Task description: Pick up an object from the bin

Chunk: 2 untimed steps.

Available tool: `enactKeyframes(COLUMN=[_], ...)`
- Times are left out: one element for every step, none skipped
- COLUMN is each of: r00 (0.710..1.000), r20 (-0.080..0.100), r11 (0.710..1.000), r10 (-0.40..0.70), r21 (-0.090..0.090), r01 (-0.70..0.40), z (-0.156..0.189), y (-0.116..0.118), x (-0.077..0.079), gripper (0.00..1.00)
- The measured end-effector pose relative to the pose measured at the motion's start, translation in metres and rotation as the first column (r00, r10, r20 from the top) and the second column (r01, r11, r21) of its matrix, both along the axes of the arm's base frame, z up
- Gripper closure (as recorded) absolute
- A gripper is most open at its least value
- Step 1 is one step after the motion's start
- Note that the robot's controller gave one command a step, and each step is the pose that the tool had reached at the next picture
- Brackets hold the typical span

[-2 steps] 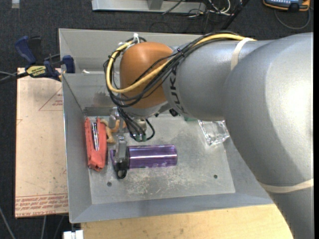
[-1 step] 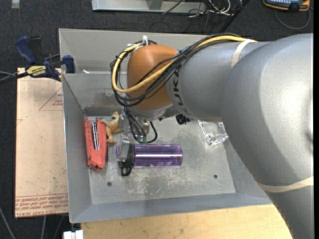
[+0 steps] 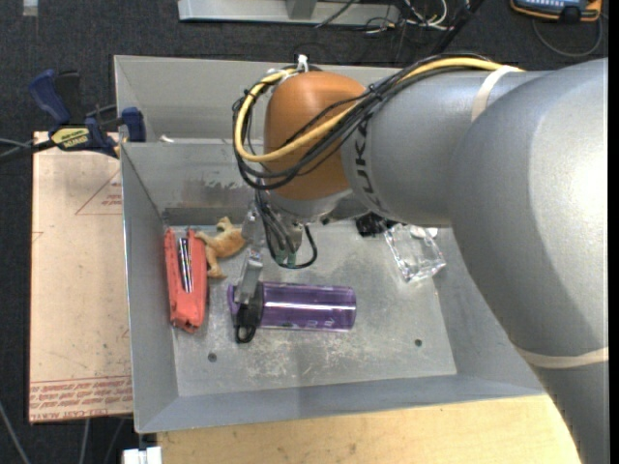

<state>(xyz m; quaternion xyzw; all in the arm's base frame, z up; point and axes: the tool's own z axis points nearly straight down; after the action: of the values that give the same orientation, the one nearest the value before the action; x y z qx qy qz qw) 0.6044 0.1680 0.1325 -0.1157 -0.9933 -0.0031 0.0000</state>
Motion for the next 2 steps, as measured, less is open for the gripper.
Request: enactKeyframes(r00=[0.989,0.98], r20=[0.007,0.002], r11=[0.989,0.98], r10=[0.147,0.199], r21=[-0.004,-0.001], r01=[-0.147,-0.199], z=[-0.004,-0.017], y=[-0.027,-0.047], x=[-0.014,-0.026], gripper=[0.0,0.0])
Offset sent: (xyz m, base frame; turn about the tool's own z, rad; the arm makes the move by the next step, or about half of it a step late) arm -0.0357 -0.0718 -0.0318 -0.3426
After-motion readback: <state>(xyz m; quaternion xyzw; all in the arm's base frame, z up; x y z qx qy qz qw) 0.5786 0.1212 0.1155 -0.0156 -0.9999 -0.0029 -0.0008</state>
